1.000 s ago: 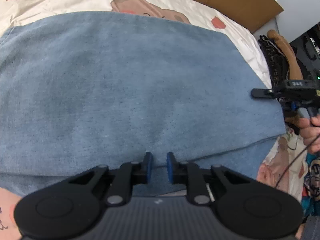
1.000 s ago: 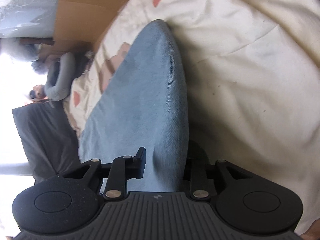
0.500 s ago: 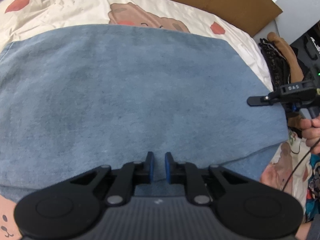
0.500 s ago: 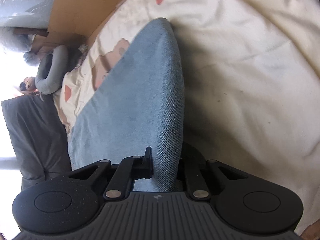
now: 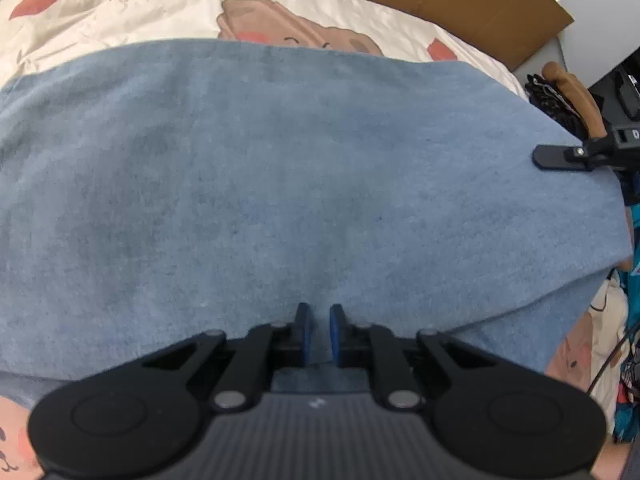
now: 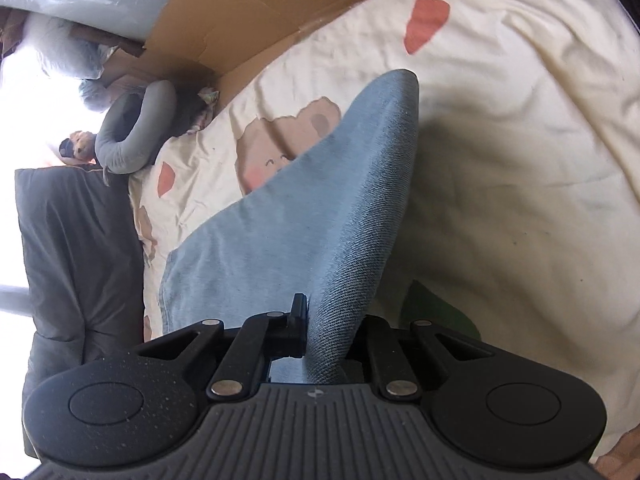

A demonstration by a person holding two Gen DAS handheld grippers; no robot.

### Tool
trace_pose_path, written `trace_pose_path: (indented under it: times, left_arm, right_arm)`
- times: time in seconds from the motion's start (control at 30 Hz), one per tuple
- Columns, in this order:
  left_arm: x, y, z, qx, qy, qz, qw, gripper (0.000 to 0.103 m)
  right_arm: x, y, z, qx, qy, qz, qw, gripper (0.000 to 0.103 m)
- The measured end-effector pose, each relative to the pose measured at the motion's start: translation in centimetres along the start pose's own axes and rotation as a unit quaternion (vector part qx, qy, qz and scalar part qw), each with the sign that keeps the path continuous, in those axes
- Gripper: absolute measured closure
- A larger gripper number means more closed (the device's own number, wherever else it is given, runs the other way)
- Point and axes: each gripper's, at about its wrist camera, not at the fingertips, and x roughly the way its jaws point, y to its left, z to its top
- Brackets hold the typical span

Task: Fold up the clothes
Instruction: 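Close the left gripper on the blue fabric edge while the right gripper keeps holding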

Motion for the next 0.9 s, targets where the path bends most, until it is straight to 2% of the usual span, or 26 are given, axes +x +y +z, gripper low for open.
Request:
trace_pose_path:
  times: [0.13,0.37,0.6,0.9]
  left_arm:
    - [-0.2,0.0,0.9,0.007,-0.008,0.002,0.9999,0.092]
    - [0.5,1.0,3.7,-0.008,-0.027,0.016,0.9995,0.092]
    - [1.6,1.5,6.0,-0.021,-0.047,0.028,0.9983,0.092]
    - [3.0,0.9,9.3,-0.001,-0.068,0.041,0.9968,0.094]
  right_arm:
    - [-0.4,0.7,-0.1,-0.024,0.001,-0.001,1.000,0.096]
    - [-0.4,-0.7,-0.7,0.001,0.000,0.007,1.000,0.096]
    - [-0.5,-0.5,-0.6,-0.007,0.003,0.009,1.000,0.096]
    - [-0.5,-0.5,-0.7,-0.015,0.000,0.008,1.000,0.096]
